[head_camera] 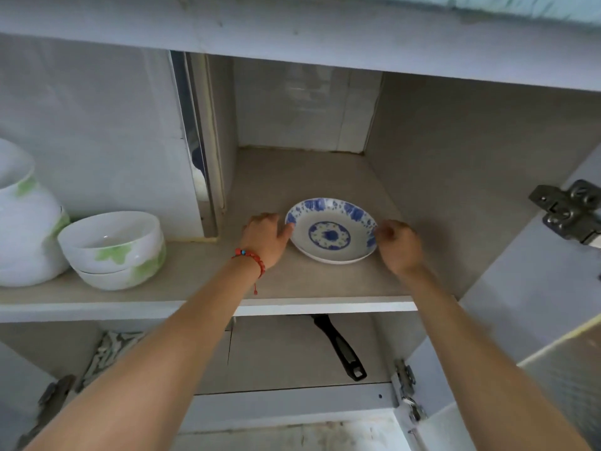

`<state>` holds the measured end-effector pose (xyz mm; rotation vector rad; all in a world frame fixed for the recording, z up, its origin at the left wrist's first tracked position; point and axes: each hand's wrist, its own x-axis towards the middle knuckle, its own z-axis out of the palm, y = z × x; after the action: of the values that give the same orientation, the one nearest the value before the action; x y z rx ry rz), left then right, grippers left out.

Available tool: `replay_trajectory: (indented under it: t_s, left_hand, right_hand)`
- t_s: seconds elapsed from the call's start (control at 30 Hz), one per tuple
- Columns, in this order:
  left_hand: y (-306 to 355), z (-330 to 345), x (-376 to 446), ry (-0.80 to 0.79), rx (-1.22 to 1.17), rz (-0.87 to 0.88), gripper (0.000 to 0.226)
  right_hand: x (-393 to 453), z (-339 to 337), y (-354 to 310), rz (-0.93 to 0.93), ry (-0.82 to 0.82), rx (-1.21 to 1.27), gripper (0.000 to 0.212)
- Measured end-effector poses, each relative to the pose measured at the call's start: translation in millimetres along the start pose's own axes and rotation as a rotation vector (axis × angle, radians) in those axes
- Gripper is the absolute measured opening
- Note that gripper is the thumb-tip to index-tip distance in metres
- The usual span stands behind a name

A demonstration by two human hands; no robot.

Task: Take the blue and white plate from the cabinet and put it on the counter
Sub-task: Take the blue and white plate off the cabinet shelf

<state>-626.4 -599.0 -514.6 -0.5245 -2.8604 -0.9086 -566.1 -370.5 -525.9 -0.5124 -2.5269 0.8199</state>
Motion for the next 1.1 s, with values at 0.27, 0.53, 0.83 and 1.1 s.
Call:
replay_trajectory:
  t_s: [0.27,0.53,0.83,1.1]
  left_hand:
    - [10.5,13.8,8.2,0.014,-0.231,-0.088,0.022]
    - [7.1,23.9,9.3,0.096,-0.573,-0.233,0.017]
    - [5.2,9.4,-19.2,0.235,-0.768,-0.182,0.022]
    - [28.2,-24.2,-69.9,0.161,-0.917,-0.295,0.033]
  right_hand:
    - [-0.2,16.9,0.9,0.117,0.058,0.097,0.019]
    - [-7.1,11.3,-4.6,0.069,0.065,0.126,0.015]
    - [-37.0,-1.3,-21.6,0.033,0.201,0.289,0.013]
    - [-84.4,-30.1,-39.1,0.117,0.188,0.327,0.016]
